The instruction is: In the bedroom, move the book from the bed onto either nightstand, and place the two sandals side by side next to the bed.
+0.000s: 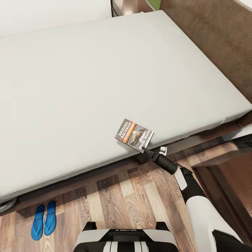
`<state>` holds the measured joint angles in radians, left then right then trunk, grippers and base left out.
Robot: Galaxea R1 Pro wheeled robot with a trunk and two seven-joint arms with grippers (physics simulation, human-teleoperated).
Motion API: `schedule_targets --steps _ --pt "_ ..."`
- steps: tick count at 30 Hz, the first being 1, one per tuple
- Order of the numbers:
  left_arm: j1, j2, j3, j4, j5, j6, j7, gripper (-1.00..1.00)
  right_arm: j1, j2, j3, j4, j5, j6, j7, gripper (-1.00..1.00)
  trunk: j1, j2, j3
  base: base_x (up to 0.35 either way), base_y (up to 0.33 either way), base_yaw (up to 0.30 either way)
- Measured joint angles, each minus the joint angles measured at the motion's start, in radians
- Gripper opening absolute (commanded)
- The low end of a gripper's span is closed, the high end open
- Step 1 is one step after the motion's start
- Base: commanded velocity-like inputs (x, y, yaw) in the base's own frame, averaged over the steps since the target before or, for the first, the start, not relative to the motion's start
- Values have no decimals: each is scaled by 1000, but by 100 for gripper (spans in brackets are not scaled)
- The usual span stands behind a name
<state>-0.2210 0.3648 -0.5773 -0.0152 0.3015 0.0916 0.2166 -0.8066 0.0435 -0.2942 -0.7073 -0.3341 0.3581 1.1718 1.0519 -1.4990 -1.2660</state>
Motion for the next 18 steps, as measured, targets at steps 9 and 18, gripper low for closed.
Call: schedule_targets --steps 9,18 --pt "0 0 0 0 0 0 0 100 0 0 1 0 -1 2 1 -100 -35 63 28 0 0 0" --pt "0 1 0 0 0 0 -1 100 0 0 3 -3 -1 8 12 -100 -69 126 56 0 0 0"
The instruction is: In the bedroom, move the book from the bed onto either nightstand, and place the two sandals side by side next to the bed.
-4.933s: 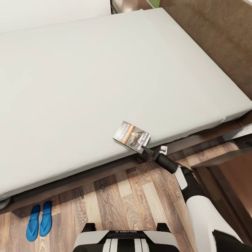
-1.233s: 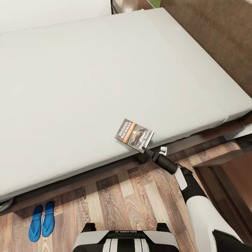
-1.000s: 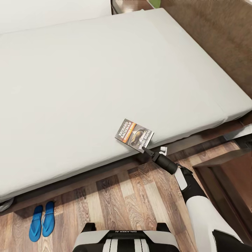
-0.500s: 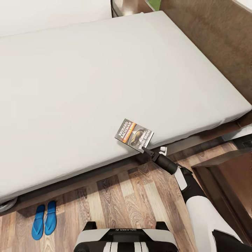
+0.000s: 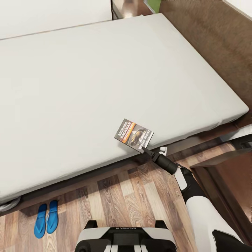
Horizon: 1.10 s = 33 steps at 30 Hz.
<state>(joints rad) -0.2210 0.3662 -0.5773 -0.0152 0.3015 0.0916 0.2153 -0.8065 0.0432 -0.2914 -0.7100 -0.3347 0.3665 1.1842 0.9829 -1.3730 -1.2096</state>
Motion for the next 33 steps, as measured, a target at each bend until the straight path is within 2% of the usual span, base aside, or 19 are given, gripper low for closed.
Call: schedule_targets --steps 33 --pt "0 0 0 0 0 0 1 100 9 2 5 -10 1 -2 7 -100 -127 231 103 0 0 0"
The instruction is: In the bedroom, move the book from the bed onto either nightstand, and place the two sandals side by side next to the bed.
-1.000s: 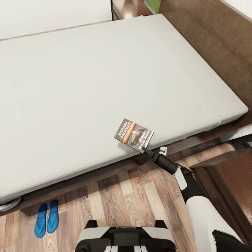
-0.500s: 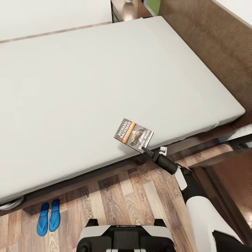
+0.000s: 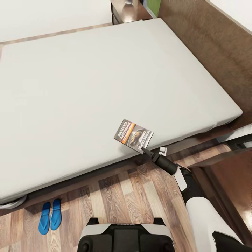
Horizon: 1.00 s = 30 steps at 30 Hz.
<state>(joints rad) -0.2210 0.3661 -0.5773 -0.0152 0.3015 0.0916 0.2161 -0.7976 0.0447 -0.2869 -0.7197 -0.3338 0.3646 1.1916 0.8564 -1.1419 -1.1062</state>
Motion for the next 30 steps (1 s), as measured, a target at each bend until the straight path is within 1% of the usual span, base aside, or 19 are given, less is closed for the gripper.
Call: schedule_targets --steps 11,30 --pt "0 0 1 0 0 0 -2 100 2 2 15 -20 -2 5 1 -100 -42 77 34 0 0 0" --pt "-1 0 3 0 1 0 -4 100 3 3 17 -23 -3 8 0 -100 -115 210 94 0 0 0"
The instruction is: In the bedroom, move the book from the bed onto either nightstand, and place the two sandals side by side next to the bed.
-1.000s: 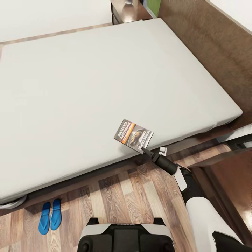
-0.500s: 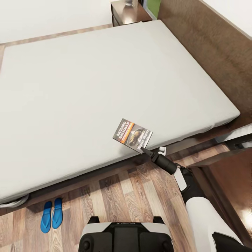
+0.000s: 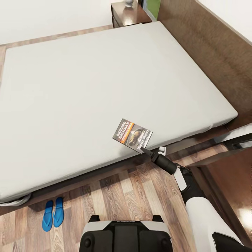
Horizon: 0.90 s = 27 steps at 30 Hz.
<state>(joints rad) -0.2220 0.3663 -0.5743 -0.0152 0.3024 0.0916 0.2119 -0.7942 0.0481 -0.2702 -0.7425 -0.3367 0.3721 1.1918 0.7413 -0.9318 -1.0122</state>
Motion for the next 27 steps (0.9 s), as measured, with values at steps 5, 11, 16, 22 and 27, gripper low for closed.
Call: schedule_targets --steps 5,11,16,22,27 --pt "1 0 1 0 2 -1 -3 100 0 1 1 0 0 0 0 -100 -19 35 16 0 0 0" --pt "1 0 1 0 3 -3 -5 100 0 4 1 0 0 0 0 -100 -42 77 34 0 0 0" --pt "1 0 1 0 4 -8 -7 100 0 7 1 0 0 0 0 -100 -61 112 50 0 0 0" --pt "1 0 2 0 4 -13 -9 100 0 9 1 0 0 1 0 -100 -84 154 73 0 0 0" --pt "1 -1 2 0 5 -14 -10 100 0 9 1 0 0 0 0 -100 -104 189 95 0 0 0"
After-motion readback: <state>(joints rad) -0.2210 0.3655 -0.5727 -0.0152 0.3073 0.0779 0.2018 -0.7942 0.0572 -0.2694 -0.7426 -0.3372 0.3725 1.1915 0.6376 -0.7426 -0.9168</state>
